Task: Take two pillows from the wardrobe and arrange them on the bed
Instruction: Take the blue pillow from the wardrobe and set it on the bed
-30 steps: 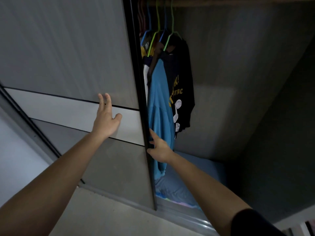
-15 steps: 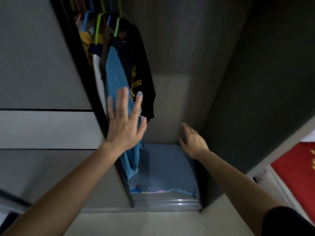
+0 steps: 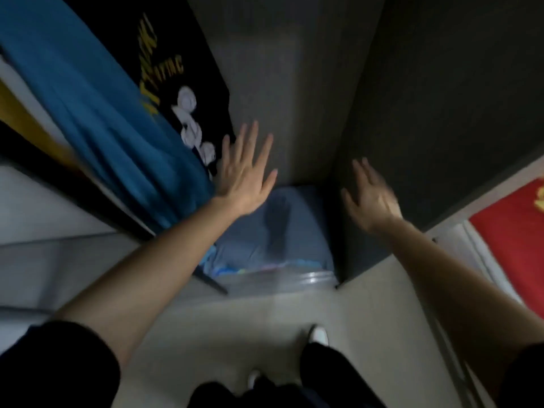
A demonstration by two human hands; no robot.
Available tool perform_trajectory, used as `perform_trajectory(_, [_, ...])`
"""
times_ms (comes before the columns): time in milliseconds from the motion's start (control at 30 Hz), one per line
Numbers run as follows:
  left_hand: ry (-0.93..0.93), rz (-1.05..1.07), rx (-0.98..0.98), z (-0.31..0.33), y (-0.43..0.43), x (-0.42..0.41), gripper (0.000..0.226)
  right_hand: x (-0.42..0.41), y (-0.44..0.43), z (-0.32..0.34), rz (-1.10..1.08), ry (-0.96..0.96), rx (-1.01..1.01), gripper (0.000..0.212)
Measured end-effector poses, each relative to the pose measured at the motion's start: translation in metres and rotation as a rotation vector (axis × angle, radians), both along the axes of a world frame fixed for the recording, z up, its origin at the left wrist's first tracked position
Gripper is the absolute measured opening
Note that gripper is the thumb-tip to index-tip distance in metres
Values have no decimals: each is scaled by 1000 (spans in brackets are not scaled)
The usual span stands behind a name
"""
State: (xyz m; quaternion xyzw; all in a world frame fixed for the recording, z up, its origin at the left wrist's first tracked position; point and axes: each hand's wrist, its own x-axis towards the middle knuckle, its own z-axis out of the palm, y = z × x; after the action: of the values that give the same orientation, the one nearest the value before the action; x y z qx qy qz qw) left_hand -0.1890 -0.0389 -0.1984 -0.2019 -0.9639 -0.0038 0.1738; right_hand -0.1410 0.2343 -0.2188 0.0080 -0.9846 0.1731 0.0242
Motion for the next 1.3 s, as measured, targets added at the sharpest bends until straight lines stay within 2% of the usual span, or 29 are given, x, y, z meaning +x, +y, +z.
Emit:
perform_trajectory(267, [-157, 88, 2, -94, 1, -31, 69, -71, -1, -102, 175, -154, 77, 73])
perform_trajectory(400, [-294, 108, 42, -161, -5, -45, 69, -96, -21, -162, 206, -217, 70, 72])
perform_trajectory(500, [-341, 73, 31, -243, -20, -59, 69, -111, -40, -233, 215, -210, 66, 70])
perform_trajectory(633, [-438, 161, 66, -363, -38, -61, 67, -117, -62, -352, 206, -276, 59, 71])
perform_trajectory(767, [-496, 211, 15, -490, -52, -56, 70, -113, -74, -476, 257, -293, 92, 75])
perform_trajectory(833, [-514, 216, -2, -547, -56, -58, 77, -109, -77, -531, 255, -264, 119, 81])
perform_trajectory(967, [-587, 233, -74, -639, -61, -65, 108, -106, -79, -621, 249, -235, 203, 103])
perform_trajectory(1133, [-570, 277, -151, -702, -64, -81, 132, -124, -75, -680, 243, -118, 323, 114])
perform_trajectory(1200, [-523, 286, -189, -713, -63, -85, 123, -134, -74, -690, 237, -117, 373, 119])
perform_trajectory(1300, [-439, 277, -211, -716, -63, -90, 71, -141, -79, -692, 228, -172, 421, 127])
